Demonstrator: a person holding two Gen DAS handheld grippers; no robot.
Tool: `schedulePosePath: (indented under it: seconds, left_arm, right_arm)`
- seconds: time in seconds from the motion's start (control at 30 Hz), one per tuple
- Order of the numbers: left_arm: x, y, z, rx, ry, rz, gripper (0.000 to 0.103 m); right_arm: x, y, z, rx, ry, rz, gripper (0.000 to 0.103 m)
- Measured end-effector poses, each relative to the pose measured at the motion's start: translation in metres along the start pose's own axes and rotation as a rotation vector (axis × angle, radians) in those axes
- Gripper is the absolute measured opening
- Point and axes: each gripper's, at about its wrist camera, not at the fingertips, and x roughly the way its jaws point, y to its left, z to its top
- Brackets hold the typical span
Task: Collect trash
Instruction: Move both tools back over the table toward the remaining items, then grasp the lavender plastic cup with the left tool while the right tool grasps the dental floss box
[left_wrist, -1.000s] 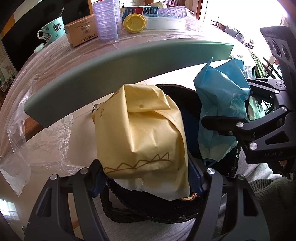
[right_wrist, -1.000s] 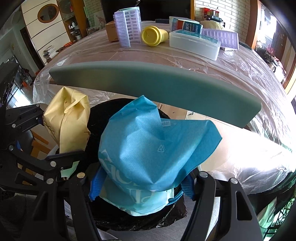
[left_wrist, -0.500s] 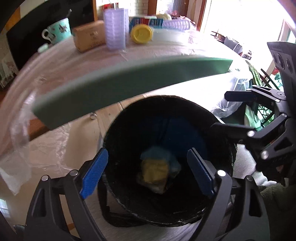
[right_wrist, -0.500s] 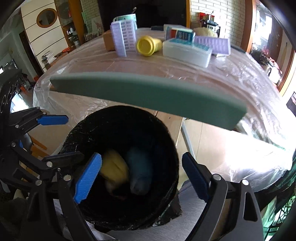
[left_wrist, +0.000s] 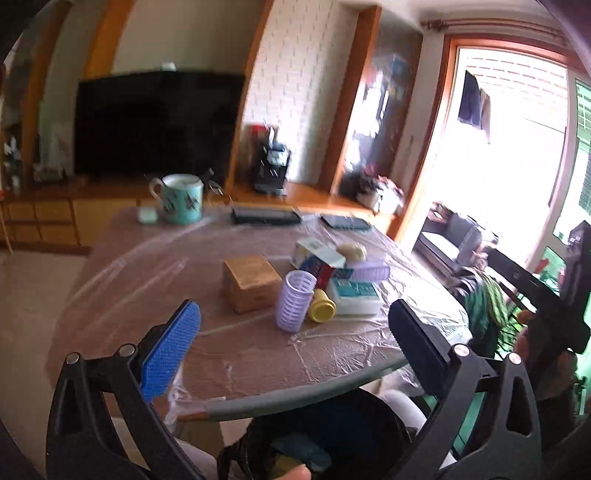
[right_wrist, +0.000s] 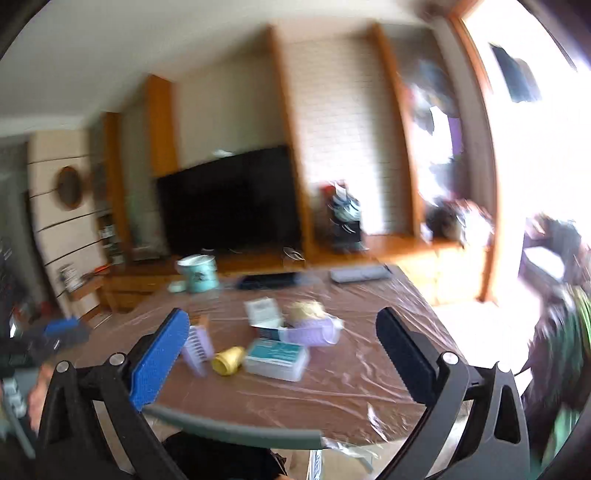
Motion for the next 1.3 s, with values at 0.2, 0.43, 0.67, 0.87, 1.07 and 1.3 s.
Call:
schedulePosePath:
  seconds: [0.2, 0.43, 0.67, 0.87, 1.07, 1.3]
  left_arm:
    - [0.046, -0.003, 0.013, 0.063, 0.099, 0.072, 0.102]
    - [0.082, -0.009, 0.007, 0.068, 0.174, 0.028, 0.102]
    - [0.117, -0.012, 0.001, 0.057, 0.261, 0.028, 0.083]
    - [0.138, -0.010, -0.005, 0.038, 0.308, 0.008, 0.058]
    - [0.149, -0.003, -0.005, 0.003, 0.331, -0.019, 0.041]
    - [0.157, 0.001, -0.001, -0.030, 0.328, -0.042, 0.041]
  right_arm:
    - [0.064, -0.009, 0.004, -0.036, 0.172, -0.052, 0.099]
    - [0.122, -0.010, -0.012, 0.001, 0.353, -0.039, 0.099]
    - [0.152, 0.012, -0.037, -0.020, 0.452, -0.051, 0.095]
    - [0.177, 0.019, -0.047, 0.035, 0.492, -0.035, 0.091]
    - [0.189, 0.021, -0.046, 0.077, 0.504, -0.039, 0.085]
    - [0.193, 0.011, -0.044, 0.126, 0.512, -0.017, 0.085]
